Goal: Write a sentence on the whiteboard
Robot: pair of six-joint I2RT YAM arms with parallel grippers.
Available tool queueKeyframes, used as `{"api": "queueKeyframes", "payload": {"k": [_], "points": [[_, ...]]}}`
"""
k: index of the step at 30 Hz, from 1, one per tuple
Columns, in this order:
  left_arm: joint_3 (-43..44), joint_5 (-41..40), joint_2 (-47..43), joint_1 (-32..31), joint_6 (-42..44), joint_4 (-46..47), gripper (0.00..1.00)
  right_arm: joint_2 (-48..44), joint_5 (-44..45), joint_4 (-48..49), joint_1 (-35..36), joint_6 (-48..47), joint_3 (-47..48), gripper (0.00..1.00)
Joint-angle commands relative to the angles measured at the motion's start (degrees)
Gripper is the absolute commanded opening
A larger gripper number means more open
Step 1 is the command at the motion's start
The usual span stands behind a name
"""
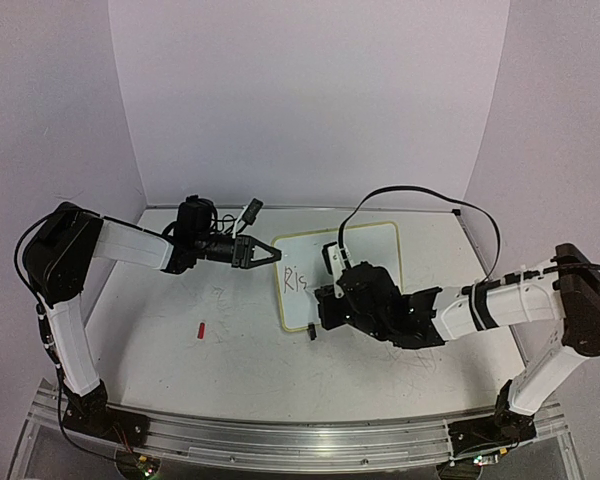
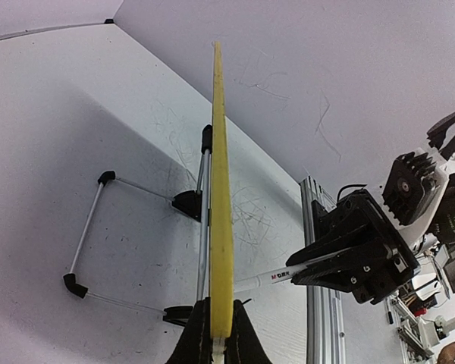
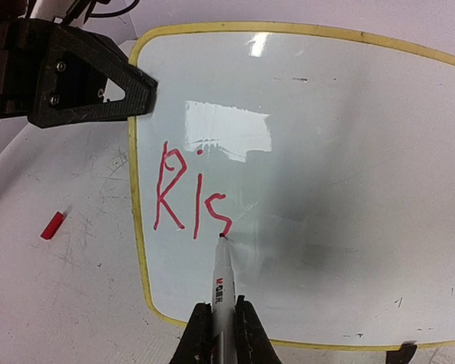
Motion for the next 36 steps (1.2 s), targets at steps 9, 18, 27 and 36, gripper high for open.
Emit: {"api": "queueKeyframes", "payload": {"k": [9, 18, 27, 36], "points": [[-0.3, 2.4, -2.1, -0.7, -1.6, 0.0, 0.00, -1.9, 1.2, 1.0, 0.1, -0.5, 1.3, 0.00], [-0.4, 2.4, -2.3, -0.7, -1.6, 0.0, 0.00, -2.7, 0.1, 1.9, -1.7, 0.3, 0.2, 0.00], [-0.3, 2.5, -2.3, -0.7, -1.6, 0.1, 0.00, -1.3, 0.0, 2.1, -1.8, 0.0, 0.5, 0.00], [-0.3, 2.5, -2.3, -0.7, -1.6, 0.0, 0.00, -2.4, 3.7, 1.0, -1.8, 1.8, -1.0, 0.00]]}}
